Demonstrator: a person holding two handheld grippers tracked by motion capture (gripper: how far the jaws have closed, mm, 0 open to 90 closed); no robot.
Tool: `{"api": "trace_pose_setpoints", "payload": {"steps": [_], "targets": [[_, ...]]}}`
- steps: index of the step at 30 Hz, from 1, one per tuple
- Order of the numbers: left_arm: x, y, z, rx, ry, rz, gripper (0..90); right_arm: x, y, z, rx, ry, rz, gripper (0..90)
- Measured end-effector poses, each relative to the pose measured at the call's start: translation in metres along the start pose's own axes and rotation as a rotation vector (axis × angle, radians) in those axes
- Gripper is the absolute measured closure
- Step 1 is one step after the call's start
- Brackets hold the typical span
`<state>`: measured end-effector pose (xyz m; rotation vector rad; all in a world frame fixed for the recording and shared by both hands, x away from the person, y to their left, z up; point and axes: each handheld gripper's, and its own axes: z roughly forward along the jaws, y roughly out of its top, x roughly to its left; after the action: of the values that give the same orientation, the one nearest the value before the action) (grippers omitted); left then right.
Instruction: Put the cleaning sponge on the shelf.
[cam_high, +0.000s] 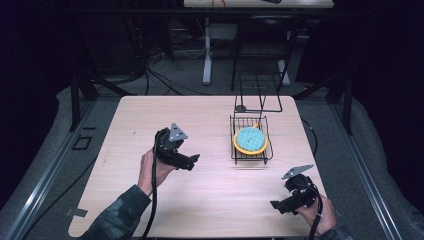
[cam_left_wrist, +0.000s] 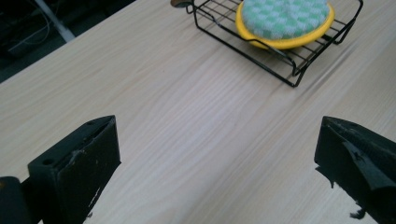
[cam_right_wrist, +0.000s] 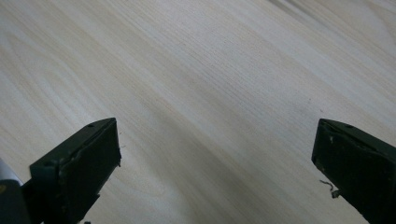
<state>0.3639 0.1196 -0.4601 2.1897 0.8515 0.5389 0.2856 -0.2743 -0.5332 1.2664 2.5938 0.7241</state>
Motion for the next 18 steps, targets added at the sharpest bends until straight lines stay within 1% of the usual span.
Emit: {"api": "trace_pose_setpoints", "payload": {"steps": [3, 7, 12, 17, 18], "targets": [[0.002, -0.01, -0.007, 0.019, 0.011, 0.004, 0.0, 0.0, 0.0, 0.0, -0.004, 0.001, 0.002, 0.6], [0.005, -0.024, -0.016, 0.035, 0.016, -0.018, 0.0, 0.0, 0.0, 0.0, 0.0, -0.002, 0.007, 0.7], [0.008, -0.039, -0.025, 0.055, 0.027, -0.034, 0.0, 0.001, 0.0, 0.0, 0.0, -0.007, 0.002, 0.7], [0.01, -0.056, -0.03, 0.076, 0.037, -0.061, 0.0, 0.001, 0.0, 0.0, 0.001, -0.011, -0.001, 0.9], [0.011, -0.059, -0.031, 0.088, 0.033, -0.062, 0.0, 0.001, 0.0, 0.001, -0.002, -0.012, -0.003, 0.9]]}}
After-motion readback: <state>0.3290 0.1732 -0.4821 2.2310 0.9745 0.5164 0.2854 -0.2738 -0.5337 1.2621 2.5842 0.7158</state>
